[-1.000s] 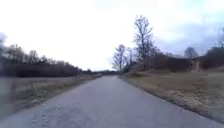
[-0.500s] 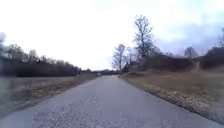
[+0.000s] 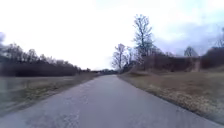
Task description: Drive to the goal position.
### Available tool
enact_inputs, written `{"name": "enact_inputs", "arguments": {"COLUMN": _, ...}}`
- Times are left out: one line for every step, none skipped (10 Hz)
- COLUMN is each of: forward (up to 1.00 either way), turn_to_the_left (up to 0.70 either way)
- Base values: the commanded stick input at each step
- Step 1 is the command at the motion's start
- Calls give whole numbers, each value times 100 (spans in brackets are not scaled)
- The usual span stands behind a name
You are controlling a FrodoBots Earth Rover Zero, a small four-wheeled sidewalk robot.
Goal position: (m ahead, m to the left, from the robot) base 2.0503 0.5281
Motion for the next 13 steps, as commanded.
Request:
{"name": "enact_inputs", "arguments": {"forward": 38, "turn_to_the_left": 0}}
{"name": "enact_inputs", "arguments": {"forward": 38, "turn_to_the_left": 0}}
{"name": "enact_inputs", "arguments": {"forward": 38, "turn_to_the_left": 0}}
{"name": "enact_inputs", "arguments": {"forward": 38, "turn_to_the_left": 0}}
{"name": "enact_inputs", "arguments": {"forward": 38, "turn_to_the_left": 0}}
{"name": "enact_inputs", "arguments": {"forward": 38, "turn_to_the_left": 0}}
{"name": "enact_inputs", "arguments": {"forward": 38, "turn_to_the_left": 0}}
{"name": "enact_inputs", "arguments": {"forward": 38, "turn_to_the_left": 0}}
{"name": "enact_inputs", "arguments": {"forward": 38, "turn_to_the_left": 0}}
{"name": "enact_inputs", "arguments": {"forward": 38, "turn_to_the_left": 0}}
{"name": "enact_inputs", "arguments": {"forward": 38, "turn_to_the_left": 0}}
{"name": "enact_inputs", "arguments": {"forward": 38, "turn_to_the_left": 0}}
{"name": "enact_inputs", "arguments": {"forward": 38, "turn_to_the_left": 0}}
